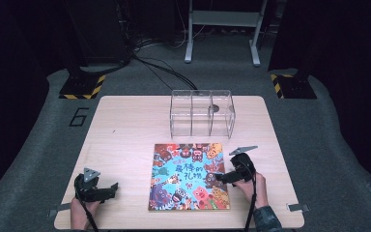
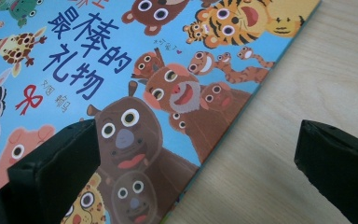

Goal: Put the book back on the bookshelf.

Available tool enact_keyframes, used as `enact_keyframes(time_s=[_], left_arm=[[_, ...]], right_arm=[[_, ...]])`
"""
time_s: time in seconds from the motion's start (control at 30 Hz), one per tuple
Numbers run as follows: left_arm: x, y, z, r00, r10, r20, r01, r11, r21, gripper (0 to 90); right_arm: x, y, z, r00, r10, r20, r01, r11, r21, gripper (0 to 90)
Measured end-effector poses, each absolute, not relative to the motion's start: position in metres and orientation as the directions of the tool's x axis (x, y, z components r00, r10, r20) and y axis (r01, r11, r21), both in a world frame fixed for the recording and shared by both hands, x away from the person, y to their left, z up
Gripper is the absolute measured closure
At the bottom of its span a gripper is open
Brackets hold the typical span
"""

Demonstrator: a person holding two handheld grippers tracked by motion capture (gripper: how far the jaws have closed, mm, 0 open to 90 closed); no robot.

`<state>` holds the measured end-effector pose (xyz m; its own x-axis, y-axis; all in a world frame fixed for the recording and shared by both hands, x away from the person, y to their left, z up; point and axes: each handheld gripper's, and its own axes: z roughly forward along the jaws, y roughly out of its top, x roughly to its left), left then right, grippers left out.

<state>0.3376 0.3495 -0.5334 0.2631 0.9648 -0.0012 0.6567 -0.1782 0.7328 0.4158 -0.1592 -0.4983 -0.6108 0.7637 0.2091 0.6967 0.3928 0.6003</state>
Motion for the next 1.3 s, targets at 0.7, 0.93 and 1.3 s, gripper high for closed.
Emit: enact_keyframes(time_s=[0.7, 0.93, 1.3], left_arm=[[0.337, 0.349, -0.533, 0.264, 0.965, -0.002, 0.657, -0.178, 0.733, 0.4], [0.337, 0.349, -0.533, 0.265, 0.964, -0.002, 0.656, -0.179, 0.733, 0.7], [0.337, 0.349, -0.534, 0.263, 0.965, 0.001, 0.652, -0.179, 0.737, 0.9]], right_arm=[[0.436, -0.133, -0.507, -0.598, 0.764, 0.240, 0.739, 0.410, 0.535, 0.2], [0.437, -0.130, -0.505, -0.587, 0.780, 0.217, 0.750, 0.422, 0.509, 2.9], [0.436, -0.137, -0.503, -0.574, 0.781, 0.247, 0.761, 0.397, 0.513, 10.3]])
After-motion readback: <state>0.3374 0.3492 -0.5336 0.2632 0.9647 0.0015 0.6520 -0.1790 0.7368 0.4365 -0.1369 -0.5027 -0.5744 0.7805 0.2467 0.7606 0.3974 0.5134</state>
